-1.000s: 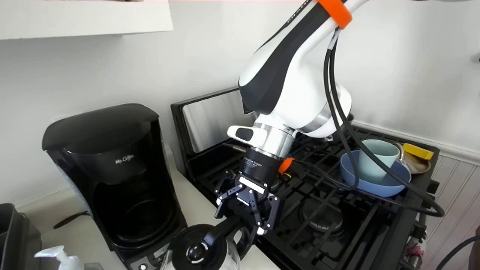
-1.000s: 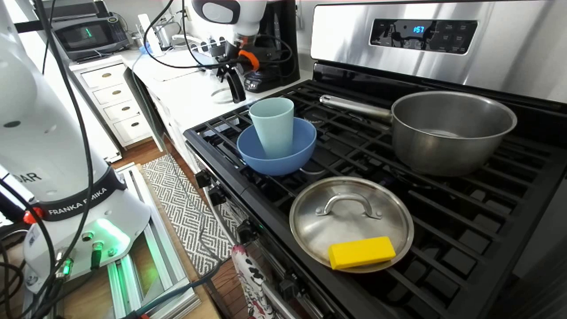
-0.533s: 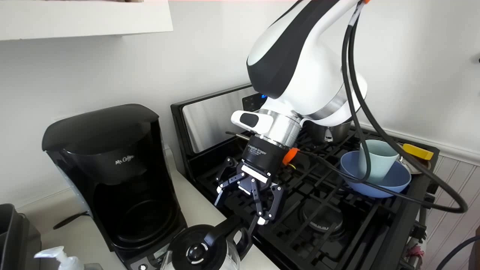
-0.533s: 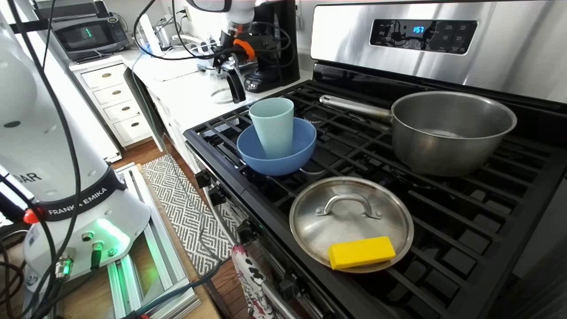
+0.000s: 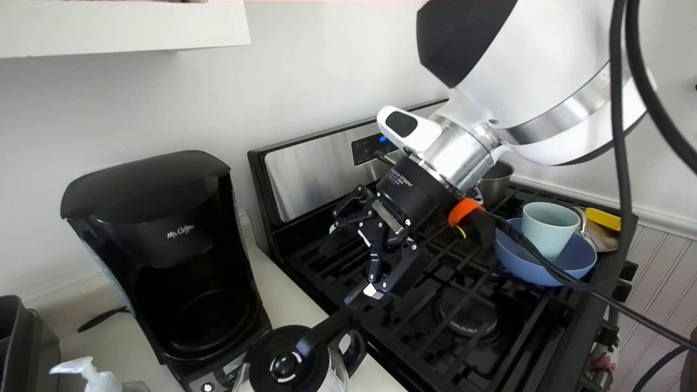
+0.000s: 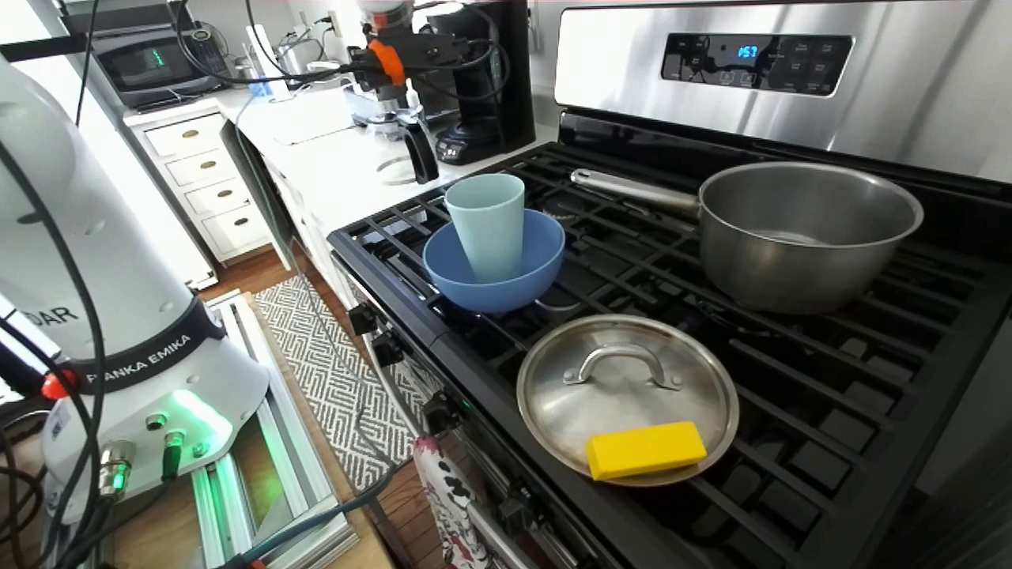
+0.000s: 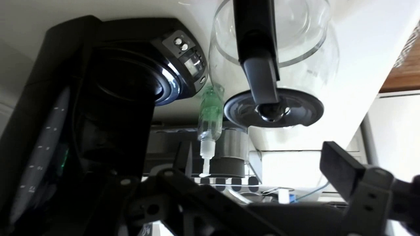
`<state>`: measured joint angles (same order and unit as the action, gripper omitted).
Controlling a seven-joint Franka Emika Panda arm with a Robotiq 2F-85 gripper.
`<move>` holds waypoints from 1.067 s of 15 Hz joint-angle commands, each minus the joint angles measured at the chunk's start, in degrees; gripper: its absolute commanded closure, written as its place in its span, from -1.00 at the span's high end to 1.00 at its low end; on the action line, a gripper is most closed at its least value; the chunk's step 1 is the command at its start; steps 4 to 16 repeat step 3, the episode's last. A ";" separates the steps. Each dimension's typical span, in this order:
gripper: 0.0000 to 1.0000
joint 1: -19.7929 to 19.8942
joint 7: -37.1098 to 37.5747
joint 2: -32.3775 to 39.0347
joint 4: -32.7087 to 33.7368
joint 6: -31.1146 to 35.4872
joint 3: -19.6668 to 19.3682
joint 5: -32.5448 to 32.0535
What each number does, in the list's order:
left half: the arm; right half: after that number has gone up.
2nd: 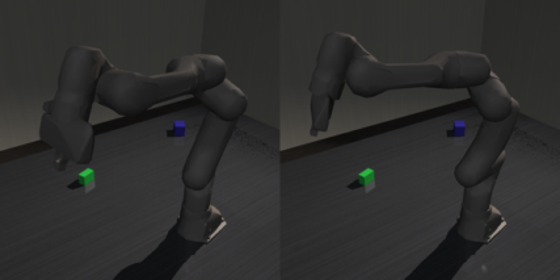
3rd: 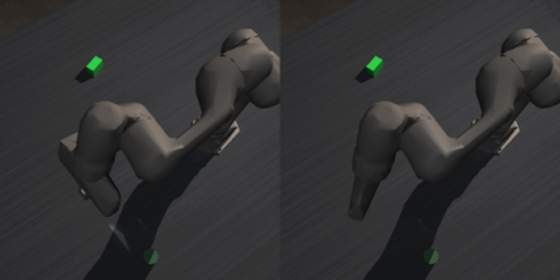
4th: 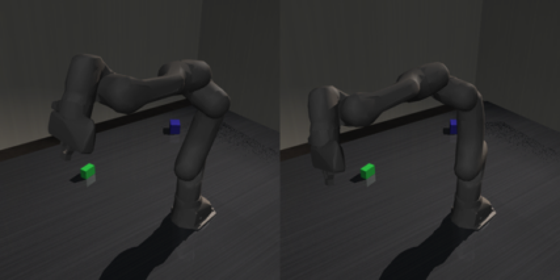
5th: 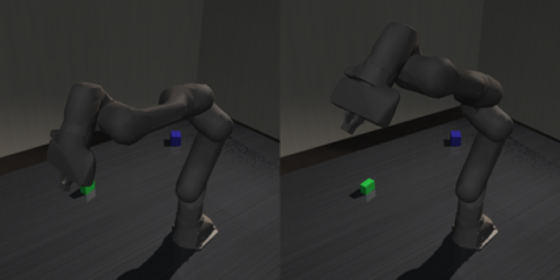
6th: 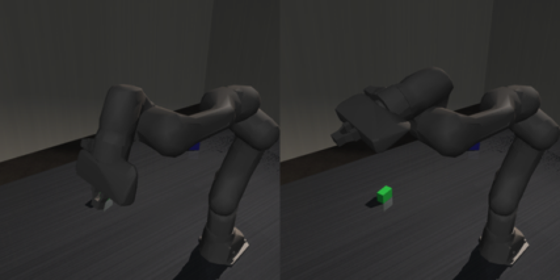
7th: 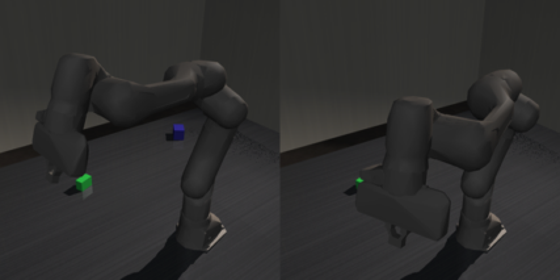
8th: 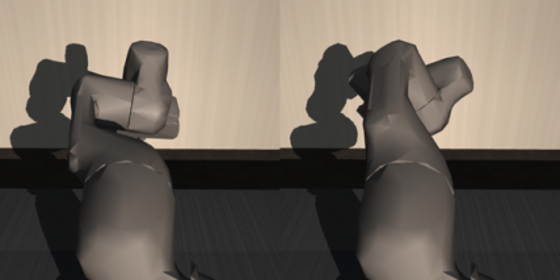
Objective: Pick up the coffee jar and put it on the kitchen counter
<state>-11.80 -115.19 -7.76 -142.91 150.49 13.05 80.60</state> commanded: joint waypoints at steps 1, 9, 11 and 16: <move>1.00 -2.60 0.00 -6.34 -4.53 8.84 2.44 13.53; 1.00 -1.82 -0.03 -3.68 -2.53 6.58 1.82 9.91; 1.00 -1.82 -0.03 -3.68 -2.53 6.58 1.82 9.91; 1.00 -1.82 -0.03 -3.68 -2.53 6.58 1.82 9.91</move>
